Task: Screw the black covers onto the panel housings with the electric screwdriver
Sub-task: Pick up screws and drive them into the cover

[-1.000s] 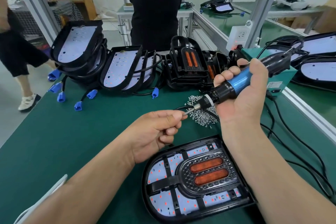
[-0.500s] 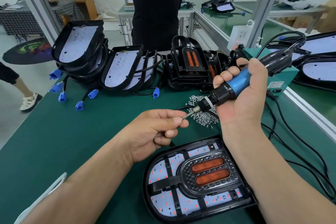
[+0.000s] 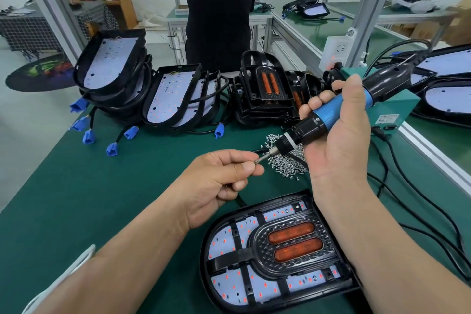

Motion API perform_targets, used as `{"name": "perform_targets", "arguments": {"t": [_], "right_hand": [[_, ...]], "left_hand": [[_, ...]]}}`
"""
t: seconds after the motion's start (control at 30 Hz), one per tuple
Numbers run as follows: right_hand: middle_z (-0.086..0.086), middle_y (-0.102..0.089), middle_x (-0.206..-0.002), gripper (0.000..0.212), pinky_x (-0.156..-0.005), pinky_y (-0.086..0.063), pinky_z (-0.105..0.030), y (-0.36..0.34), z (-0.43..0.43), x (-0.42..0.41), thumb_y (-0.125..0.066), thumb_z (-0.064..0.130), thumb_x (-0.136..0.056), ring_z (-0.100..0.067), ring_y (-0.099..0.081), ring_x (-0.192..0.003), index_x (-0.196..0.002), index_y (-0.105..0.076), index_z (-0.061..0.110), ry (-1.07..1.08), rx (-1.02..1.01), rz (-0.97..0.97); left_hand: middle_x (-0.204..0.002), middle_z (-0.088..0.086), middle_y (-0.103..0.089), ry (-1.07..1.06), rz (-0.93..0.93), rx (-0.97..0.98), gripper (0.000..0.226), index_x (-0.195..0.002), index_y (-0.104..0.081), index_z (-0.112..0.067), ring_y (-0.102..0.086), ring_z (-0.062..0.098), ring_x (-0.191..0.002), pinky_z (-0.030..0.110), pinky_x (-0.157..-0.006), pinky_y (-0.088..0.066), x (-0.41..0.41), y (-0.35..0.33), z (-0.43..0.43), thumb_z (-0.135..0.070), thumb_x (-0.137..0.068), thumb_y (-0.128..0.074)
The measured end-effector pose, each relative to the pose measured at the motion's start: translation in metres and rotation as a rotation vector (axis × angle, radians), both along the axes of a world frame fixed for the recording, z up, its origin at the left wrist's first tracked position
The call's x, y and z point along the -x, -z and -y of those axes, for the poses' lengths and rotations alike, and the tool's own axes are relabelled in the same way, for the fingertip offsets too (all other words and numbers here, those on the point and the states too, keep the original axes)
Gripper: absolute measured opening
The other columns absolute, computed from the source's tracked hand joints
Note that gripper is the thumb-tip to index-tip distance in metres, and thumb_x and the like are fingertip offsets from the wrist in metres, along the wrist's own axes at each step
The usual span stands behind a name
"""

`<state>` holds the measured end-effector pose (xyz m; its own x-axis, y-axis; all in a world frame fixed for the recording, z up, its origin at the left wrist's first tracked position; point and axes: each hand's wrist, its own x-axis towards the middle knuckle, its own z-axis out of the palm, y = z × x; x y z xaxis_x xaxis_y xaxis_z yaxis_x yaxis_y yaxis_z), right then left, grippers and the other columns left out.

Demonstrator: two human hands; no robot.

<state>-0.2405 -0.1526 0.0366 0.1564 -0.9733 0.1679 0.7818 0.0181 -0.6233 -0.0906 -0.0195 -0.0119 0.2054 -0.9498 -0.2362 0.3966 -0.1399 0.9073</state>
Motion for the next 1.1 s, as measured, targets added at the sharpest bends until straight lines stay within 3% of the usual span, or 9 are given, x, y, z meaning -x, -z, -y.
{"name": "perform_targets", "arguments": {"t": [0.17,0.37,0.57,0.83,1.0,1.1], "right_hand": [[0.000,-0.058,-0.081,0.031,-0.073,-0.054,-0.033,0.001,-0.001,0.001,-0.068,0.041,-0.103,-0.015,-0.059,-0.073,-0.112,-0.057,0.013,0.011,-0.029,-0.033],[0.000,-0.059,-0.082,0.033,-0.075,-0.055,-0.034,0.003,0.000,0.002,-0.069,0.042,-0.103,-0.016,-0.060,-0.073,-0.113,-0.057,0.013,-0.033,-0.057,-0.068],[0.000,-0.062,-0.081,0.030,-0.079,-0.055,-0.036,0.006,0.004,0.001,-0.068,0.036,-0.105,-0.017,-0.062,-0.075,-0.116,-0.055,0.011,-0.034,-0.083,-0.148],[-0.002,-0.064,-0.085,0.033,-0.080,-0.059,-0.038,0.012,0.007,0.002,-0.074,0.034,-0.101,-0.019,-0.066,-0.077,-0.120,-0.058,0.011,-0.016,-0.194,-0.107],[-0.003,-0.064,-0.084,0.032,-0.081,-0.059,-0.037,0.012,0.007,0.005,-0.075,0.032,-0.100,-0.019,-0.066,-0.076,-0.118,-0.059,0.011,-0.022,-0.240,-0.043],[-0.003,-0.063,-0.082,0.028,-0.078,-0.058,-0.037,0.008,0.005,0.008,-0.073,0.029,-0.101,-0.019,-0.065,-0.072,-0.114,-0.059,0.010,-0.033,-0.234,-0.014]], "left_hand": [[-0.107,0.019,-0.079,-0.029,0.055,0.010,0.020,-0.109,-0.077,-0.006,-0.049,0.007,-0.056,0.014,-0.044,-0.030,-0.001,0.002,0.000,-0.002,-0.090,-0.074],[-0.104,0.020,-0.079,-0.027,0.163,0.042,0.013,-0.099,-0.082,-0.013,-0.049,0.007,-0.055,0.013,-0.046,-0.034,-0.003,0.004,-0.002,-0.004,-0.090,-0.078],[-0.099,0.011,-0.081,-0.060,0.347,0.016,0.015,-0.108,-0.075,-0.013,-0.048,0.007,-0.056,0.014,-0.051,-0.039,-0.002,0.006,-0.003,-0.009,-0.094,-0.077],[-0.104,0.014,-0.080,-0.008,0.284,0.010,0.022,-0.120,-0.073,-0.010,-0.046,0.008,-0.060,0.014,-0.049,-0.034,-0.003,0.001,-0.005,-0.009,-0.098,-0.073],[-0.105,0.016,-0.078,0.038,0.218,-0.054,0.039,-0.120,-0.072,-0.007,-0.043,0.009,-0.064,0.015,-0.050,-0.031,-0.006,-0.005,-0.010,-0.035,-0.093,-0.077],[-0.092,0.013,-0.076,0.035,0.213,-0.117,0.040,-0.117,-0.071,-0.001,-0.044,0.010,-0.061,0.017,-0.046,-0.032,-0.013,-0.011,-0.013,-0.039,-0.103,-0.064]]}}
